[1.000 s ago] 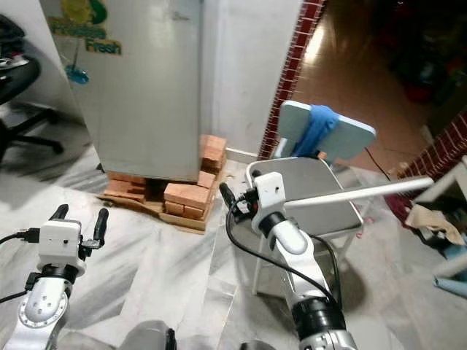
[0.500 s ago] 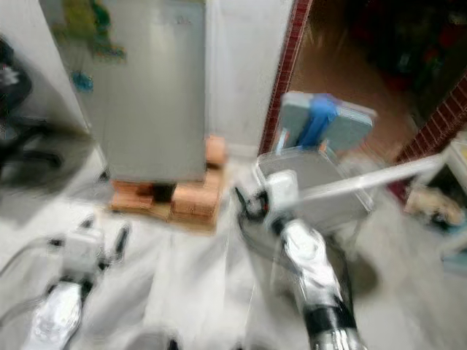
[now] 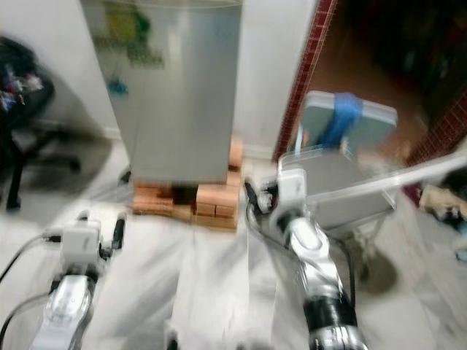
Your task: Restocking fridge
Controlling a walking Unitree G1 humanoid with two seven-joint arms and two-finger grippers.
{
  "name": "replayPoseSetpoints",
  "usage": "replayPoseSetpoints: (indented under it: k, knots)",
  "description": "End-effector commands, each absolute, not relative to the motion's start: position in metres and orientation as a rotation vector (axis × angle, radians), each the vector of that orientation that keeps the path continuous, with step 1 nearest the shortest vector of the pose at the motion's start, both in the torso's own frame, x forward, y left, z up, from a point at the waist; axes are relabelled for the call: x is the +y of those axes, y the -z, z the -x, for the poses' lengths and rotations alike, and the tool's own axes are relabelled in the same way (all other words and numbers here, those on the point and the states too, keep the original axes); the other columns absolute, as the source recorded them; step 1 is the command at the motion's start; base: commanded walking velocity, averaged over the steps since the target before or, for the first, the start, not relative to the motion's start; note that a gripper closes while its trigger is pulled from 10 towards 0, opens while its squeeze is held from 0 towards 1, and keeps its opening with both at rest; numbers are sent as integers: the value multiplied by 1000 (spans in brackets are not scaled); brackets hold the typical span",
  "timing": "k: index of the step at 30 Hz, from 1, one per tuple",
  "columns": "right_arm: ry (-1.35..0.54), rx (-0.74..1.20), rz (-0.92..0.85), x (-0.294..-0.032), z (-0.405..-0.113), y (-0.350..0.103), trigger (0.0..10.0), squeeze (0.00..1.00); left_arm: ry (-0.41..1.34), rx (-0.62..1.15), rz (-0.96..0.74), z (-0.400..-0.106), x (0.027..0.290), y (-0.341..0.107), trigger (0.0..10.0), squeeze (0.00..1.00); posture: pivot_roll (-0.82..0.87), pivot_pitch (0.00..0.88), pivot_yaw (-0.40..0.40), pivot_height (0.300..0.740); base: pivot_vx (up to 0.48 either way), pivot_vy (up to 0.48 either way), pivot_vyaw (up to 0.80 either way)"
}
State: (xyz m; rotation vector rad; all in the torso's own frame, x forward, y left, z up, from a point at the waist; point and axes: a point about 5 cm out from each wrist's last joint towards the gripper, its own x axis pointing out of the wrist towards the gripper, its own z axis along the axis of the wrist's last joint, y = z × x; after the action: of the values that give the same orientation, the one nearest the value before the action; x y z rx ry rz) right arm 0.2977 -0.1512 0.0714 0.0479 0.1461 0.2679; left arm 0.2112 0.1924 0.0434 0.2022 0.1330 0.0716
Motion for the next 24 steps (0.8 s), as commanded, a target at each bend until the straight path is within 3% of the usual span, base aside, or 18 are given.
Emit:
replayPoseSetpoints:
  k: [1,14,24]
  knots:
    - [-295,120,-56,-142,-302,-78,10000,0,-91,121,-229,-212,203,-46,10000,0,170,0,-79,740,0,341,0]
    - [-272,124,-53,-144,-301,-76,10000,0,-80,68,-177,-223,202,-54,10000,0,160,0,-65,740,0,26,0]
    - [-273,124,-45,-144,-303,-76,10000,0,10,79,-257,-230,215,-59,10000,0,167,0,-67,740,0,0,0]
